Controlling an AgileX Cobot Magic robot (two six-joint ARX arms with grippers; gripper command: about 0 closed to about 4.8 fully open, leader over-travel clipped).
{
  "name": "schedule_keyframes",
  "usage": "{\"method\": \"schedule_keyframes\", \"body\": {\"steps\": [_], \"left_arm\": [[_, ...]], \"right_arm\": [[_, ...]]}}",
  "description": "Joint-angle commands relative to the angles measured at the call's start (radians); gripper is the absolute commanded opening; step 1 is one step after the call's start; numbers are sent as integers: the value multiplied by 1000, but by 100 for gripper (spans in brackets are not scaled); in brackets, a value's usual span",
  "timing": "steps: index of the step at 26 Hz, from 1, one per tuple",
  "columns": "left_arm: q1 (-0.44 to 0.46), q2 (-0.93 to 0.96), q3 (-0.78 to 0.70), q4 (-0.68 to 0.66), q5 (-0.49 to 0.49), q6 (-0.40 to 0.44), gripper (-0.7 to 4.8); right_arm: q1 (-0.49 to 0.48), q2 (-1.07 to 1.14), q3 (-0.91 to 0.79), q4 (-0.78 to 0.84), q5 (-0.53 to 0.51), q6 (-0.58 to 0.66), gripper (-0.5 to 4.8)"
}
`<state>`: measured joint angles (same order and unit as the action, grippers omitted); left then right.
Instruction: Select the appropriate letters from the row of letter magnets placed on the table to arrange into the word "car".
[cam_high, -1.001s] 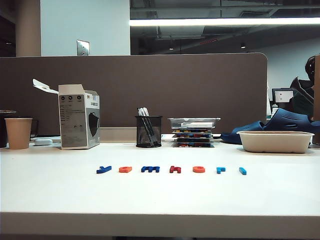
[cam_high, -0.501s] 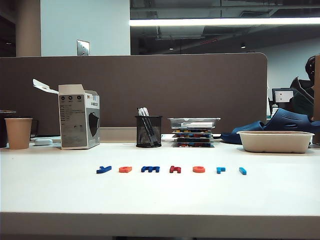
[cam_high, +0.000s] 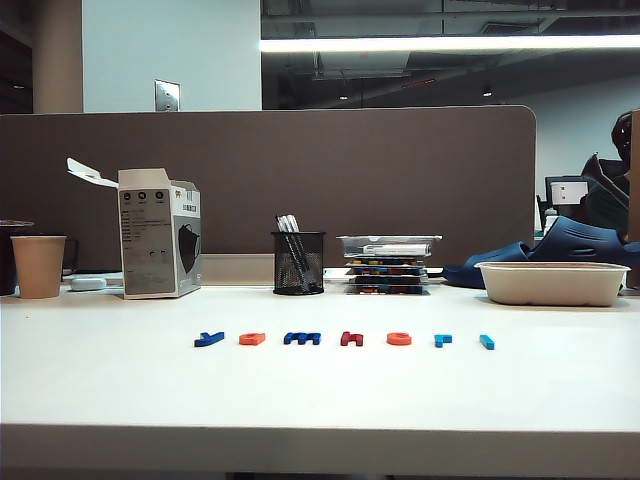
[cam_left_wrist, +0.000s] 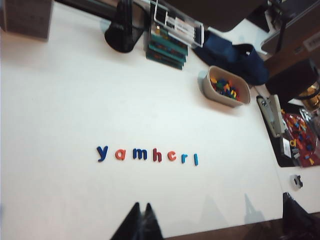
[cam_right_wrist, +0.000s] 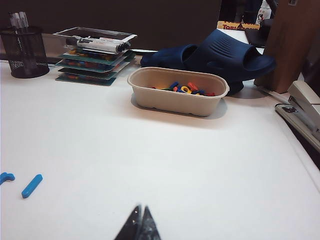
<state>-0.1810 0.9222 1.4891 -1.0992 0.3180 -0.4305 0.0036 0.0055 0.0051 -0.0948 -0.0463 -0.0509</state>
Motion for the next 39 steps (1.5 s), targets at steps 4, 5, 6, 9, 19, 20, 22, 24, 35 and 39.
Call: {"method": "schedule_keyframes", "body": {"steps": [4,5,6,9,19,20,22,24,35,39], "left_arm": [[-341,48,3,32,-317,-106,-5],[-391,63,3,30,-367,-120,-5],[-415,76,3,31,-383,-132,-5],[-460,126,3,11,-397,-155,-5],[-531,145,-29,1,-397,-282,-5],[-544,146,-29,3,-397,-285,-5],[-576,150,-29,4,-412,-294,-5],[-593,153,-29,12,-428,-311,-5],[-623,176,-29,46,-429,-309,-5],[-630,199,-29,46,-431,-303,-5]], "right_arm": [[2,-8,-5,11,3,-2,-6],[2,-8,-5,12,3,-2,-6],[2,-8,-5,12,3,-3,-6],[1,-8,-5,12,3,-2,-5],[1,-8,-5,12,3,-2,-6],[1,-8,-5,12,3,-2,-6],[1,-8,-5,12,3,-2,-5],[1,-8,-5,12,3,-3,-6],[1,-8,-5,12,3,-2,-5],[1,-8,-5,12,3,-2,-6]]}}
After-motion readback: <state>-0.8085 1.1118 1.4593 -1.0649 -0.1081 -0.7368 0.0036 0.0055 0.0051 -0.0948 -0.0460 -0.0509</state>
